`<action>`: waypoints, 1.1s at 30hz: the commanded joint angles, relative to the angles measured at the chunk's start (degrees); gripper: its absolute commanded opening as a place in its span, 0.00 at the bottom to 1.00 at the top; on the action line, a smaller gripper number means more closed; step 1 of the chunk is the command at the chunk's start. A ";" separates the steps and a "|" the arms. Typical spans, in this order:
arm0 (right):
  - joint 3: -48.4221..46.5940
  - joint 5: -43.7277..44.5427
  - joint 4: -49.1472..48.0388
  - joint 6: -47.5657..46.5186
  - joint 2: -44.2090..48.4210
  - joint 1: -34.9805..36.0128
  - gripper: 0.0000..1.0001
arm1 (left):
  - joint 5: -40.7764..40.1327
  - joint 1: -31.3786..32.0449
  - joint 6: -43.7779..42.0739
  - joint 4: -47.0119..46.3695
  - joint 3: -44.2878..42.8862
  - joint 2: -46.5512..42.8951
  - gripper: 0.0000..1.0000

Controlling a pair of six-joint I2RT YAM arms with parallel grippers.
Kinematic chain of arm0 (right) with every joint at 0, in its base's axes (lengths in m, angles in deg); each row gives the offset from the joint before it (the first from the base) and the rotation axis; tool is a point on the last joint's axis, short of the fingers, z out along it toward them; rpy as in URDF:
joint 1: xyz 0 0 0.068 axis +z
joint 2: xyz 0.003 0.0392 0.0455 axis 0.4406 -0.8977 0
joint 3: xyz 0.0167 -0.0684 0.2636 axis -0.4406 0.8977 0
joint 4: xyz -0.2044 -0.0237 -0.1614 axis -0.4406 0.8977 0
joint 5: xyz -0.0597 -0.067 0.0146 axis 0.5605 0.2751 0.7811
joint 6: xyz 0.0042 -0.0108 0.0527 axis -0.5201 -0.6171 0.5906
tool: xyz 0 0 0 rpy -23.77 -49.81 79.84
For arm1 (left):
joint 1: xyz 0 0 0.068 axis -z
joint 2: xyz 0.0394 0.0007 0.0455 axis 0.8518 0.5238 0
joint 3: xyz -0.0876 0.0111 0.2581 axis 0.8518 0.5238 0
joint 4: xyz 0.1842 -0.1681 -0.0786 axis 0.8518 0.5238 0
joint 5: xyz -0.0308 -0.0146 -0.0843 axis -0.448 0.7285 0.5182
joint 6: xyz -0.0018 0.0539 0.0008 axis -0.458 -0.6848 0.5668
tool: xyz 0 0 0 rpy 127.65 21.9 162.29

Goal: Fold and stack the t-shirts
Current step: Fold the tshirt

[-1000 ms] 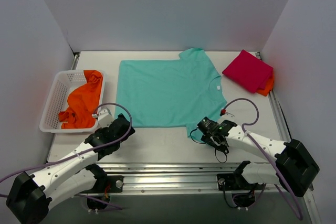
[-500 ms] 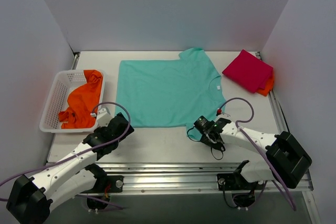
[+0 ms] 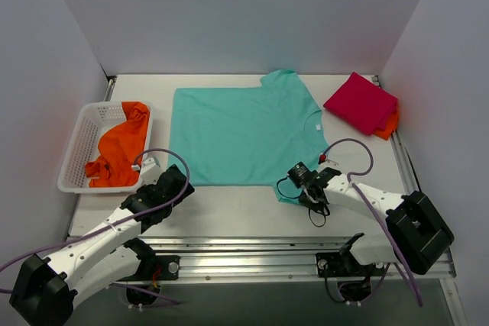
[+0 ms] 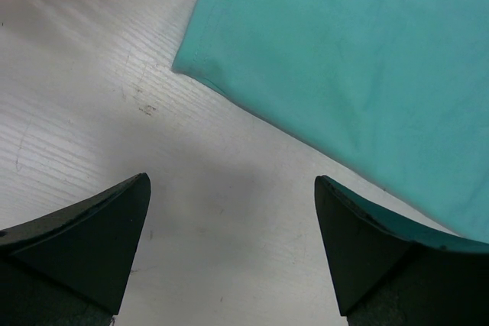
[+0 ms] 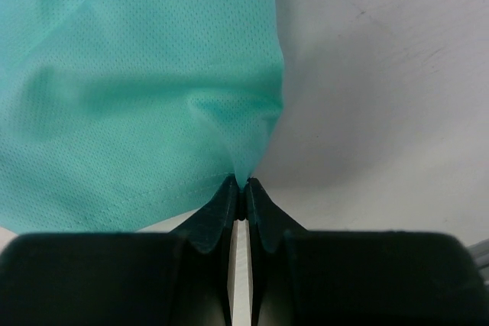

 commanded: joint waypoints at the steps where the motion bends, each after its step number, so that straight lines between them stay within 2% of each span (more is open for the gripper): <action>1: 0.32 1.73 3.68 -1.65 2.06 -0.41 0.00 | -0.66 -0.45 0.30 -0.26 -1.18 0.38 0.94; 5: -1.26 4.45 4.48 -1.74 5.14 -0.23 0.00 | -4.87 -0.36 4.77 8.33 -5.31 4.76 0.92; 7: -1.44 5.16 3.78 -1.65 7.68 -0.23 0.00 | -6.98 -0.54 7.32 9.50 -6.98 6.62 0.93; 19: 1.72 4.72 0.52 -1.91 15.86 -0.05 0.00 | -9.98 -2.65 12.16 0.28 -7.33 19.80 0.91; 33: 1.90 5.42 0.43 -1.48 17.10 0.30 0.00 | -14.90 -3.09 12.78 -1.65 -8.40 22.45 0.89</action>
